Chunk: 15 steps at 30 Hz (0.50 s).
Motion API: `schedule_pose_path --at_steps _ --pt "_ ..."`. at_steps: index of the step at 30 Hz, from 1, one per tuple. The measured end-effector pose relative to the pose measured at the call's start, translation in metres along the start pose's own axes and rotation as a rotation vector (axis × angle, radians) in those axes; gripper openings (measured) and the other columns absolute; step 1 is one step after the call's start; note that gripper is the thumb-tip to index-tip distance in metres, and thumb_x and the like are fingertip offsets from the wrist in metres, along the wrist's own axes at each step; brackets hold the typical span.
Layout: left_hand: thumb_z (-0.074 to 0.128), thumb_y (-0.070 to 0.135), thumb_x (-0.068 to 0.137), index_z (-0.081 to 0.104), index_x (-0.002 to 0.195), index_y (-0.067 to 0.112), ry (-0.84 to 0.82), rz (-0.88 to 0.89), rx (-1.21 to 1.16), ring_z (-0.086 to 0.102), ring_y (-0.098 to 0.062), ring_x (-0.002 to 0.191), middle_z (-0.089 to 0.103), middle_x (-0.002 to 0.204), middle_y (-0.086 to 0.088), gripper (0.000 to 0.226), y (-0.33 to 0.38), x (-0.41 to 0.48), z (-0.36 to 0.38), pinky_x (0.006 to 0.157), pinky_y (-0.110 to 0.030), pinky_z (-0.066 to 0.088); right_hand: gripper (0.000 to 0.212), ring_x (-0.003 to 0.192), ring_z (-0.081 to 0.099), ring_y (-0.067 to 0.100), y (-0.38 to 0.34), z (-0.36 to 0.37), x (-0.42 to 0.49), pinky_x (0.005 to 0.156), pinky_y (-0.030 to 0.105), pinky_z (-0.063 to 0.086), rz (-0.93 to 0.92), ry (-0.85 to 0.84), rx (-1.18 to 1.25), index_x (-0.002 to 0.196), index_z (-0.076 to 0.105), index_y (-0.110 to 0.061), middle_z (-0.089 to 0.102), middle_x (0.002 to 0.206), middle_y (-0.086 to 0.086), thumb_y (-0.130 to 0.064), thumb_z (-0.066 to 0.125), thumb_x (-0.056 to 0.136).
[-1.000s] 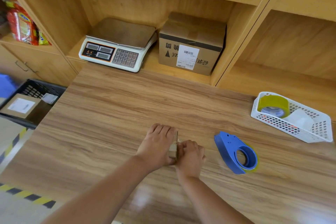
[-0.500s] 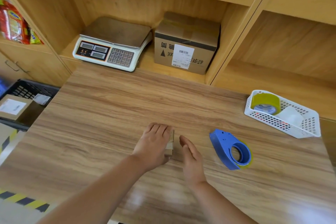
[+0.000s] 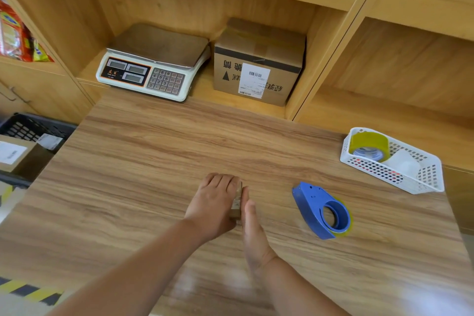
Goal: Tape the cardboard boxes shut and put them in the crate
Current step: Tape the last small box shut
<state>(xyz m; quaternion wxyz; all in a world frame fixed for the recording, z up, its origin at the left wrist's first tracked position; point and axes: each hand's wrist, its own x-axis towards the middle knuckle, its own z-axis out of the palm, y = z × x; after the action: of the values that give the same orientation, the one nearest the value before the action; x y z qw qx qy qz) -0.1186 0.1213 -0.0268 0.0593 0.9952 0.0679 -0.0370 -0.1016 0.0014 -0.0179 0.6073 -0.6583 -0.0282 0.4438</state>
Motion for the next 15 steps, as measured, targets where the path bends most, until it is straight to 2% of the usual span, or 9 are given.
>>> schedule_pose_path --at_steps 2,3,5,6,8,10,12,15 --pt "0.078 0.058 0.041 0.058 0.121 0.01 0.02 0.014 -0.003 0.059 -0.019 0.105 0.063 0.113 -0.002 0.096 -0.001 0.0 0.0 0.103 -0.032 0.037 0.053 0.113 0.026 -0.023 0.001 -0.003 0.002 0.1 0.012 0.016 -0.004 -0.003 -0.016 0.149 0.008 -0.035 0.015 0.141 -0.029 -0.049 0.007 0.098" --pt "0.078 0.058 0.042 0.056 0.123 0.01 0.01 0.02 0.001 0.058 -0.019 0.107 0.062 0.115 -0.002 0.096 -0.001 0.0 -0.002 0.105 -0.032 0.034 0.053 0.12 0.025 -0.018 0.002 -0.006 0.005 0.096 0.005 0.019 -0.017 -0.006 -0.033 0.15 0.01 -0.032 0.015 0.145 -0.026 -0.047 0.007 0.1" --pt "0.072 0.055 0.06 0.041 0.137 0.007 -0.024 0.06 0.016 0.046 -0.021 0.124 0.049 0.133 -0.005 0.096 0.0 0.0 -0.005 0.112 -0.034 0.022 0.051 0.128 0.019 -0.01 0.004 -0.011 0.008 0.082 -0.008 0.025 -0.035 0.004 -0.071 0.151 0.011 -0.025 0.017 0.149 -0.02 -0.041 0.013 0.102" --pt "0.068 0.053 0.069 0.03 0.143 0.007 -0.063 0.093 0.024 0.036 -0.022 0.131 0.04 0.14 -0.006 0.095 -0.001 0.0 -0.006 0.115 -0.035 0.015 0.05 0.13 0.018 -0.009 0.005 -0.014 0.01 0.079 -0.01 0.026 -0.054 0.024 -0.087 0.151 0.012 -0.022 0.018 0.151 -0.017 -0.036 0.018 0.104" --pt "0.064 0.051 0.078 0.015 0.148 0.007 -0.114 0.181 0.072 0.019 -0.023 0.14 0.024 0.15 -0.007 0.096 -0.005 0.002 -0.014 0.117 -0.037 0.002 0.05 0.133 0.017 -0.006 0.006 -0.021 0.014 0.092 -0.005 0.023 -0.117 0.067 -0.111 0.151 0.011 -0.019 0.016 0.155 -0.012 -0.025 0.027 0.105" --pt "0.065 0.048 0.081 0.006 0.151 0.011 -0.146 0.306 0.14 -0.002 -0.022 0.146 0.01 0.157 -0.004 0.098 -0.01 0.004 -0.022 0.116 -0.039 -0.011 0.051 0.136 0.018 -0.005 0.007 -0.028 0.017 0.105 0.008 0.019 -0.154 0.092 -0.132 0.151 0.013 -0.019 0.017 0.155 -0.011 -0.015 0.032 0.104" --pt "0.064 0.041 0.084 -0.001 0.152 0.015 -0.137 0.388 0.164 -0.021 -0.02 0.143 -0.003 0.16 -0.002 0.098 -0.018 0.003 -0.025 0.111 -0.04 -0.023 0.054 0.137 0.022 -0.006 0.005 -0.031 0.018 0.109 0.011 0.02 -0.182 0.1 -0.166 0.151 0.016 -0.021 0.02 0.154 -0.013 -0.007 0.035 0.102" --pt "0.066 0.038 0.08 -0.016 0.148 0.024 -0.049 0.326 0.104 -0.031 -0.018 0.138 -0.014 0.159 -0.002 0.108 -0.033 -0.005 -0.023 0.107 -0.038 -0.028 0.054 0.131 0.034 -0.009 0.005 -0.032 0.02 0.112 0.016 0.025 -0.197 0.106 -0.216 0.15 0.023 -0.02 0.031 0.152 -0.011 -0.004 0.038 0.101"
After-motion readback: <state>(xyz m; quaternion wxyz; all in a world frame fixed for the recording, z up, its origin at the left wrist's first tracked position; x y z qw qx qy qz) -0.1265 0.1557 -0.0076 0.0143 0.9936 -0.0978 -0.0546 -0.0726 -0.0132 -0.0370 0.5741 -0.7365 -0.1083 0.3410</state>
